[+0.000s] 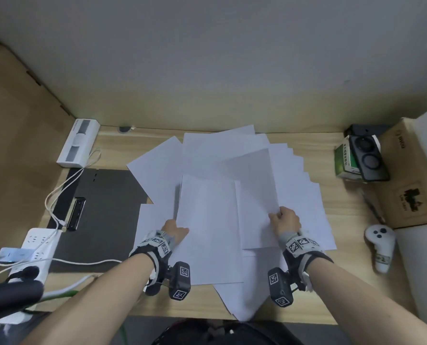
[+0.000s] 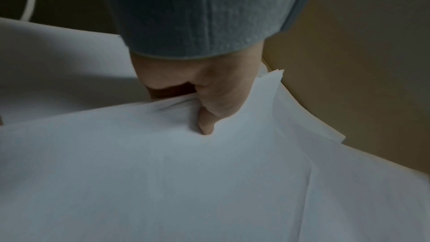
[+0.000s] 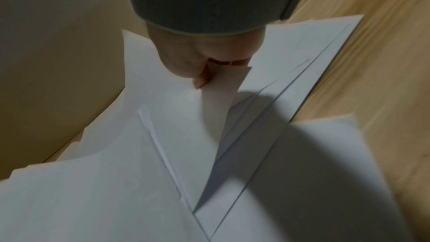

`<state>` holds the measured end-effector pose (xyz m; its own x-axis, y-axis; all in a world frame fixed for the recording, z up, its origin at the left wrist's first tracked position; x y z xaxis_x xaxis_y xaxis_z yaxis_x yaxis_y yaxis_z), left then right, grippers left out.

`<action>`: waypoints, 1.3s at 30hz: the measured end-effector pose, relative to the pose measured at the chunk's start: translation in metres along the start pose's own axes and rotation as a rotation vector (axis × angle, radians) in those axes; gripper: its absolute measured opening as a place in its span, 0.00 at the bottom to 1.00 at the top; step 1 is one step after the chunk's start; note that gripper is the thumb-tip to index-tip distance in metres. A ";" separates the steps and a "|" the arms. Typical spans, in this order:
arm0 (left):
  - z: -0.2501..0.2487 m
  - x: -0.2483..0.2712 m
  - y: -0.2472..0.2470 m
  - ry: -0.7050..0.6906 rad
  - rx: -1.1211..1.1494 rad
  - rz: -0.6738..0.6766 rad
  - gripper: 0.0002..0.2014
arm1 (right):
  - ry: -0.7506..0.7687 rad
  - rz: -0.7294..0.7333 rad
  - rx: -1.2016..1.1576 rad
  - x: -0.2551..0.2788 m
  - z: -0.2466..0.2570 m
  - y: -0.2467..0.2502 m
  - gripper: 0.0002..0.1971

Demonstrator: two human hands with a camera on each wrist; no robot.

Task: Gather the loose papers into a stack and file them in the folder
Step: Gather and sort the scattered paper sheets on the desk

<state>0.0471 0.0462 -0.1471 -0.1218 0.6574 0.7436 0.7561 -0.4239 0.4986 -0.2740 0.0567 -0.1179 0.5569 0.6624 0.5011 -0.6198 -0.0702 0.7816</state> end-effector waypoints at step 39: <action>-0.051 0.085 0.029 -0.421 0.352 -0.064 0.08 | 0.166 0.485 -0.469 0.058 0.042 -0.004 0.21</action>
<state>0.0257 0.0584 -0.0471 0.0383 0.8982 0.4380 0.9337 -0.1883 0.3045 -0.2158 0.0640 -0.0761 0.0874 0.7458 0.6605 -0.9717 -0.0823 0.2215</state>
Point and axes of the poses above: each hand's wrist, its own x-axis away from the middle knuckle, its own y-axis out of the back of the hand, z = x × y, the point moved 1 cm from there along -x, towards the middle knuckle, and after that the axes turned 9 degrees about -y, right-handed, at the moved point
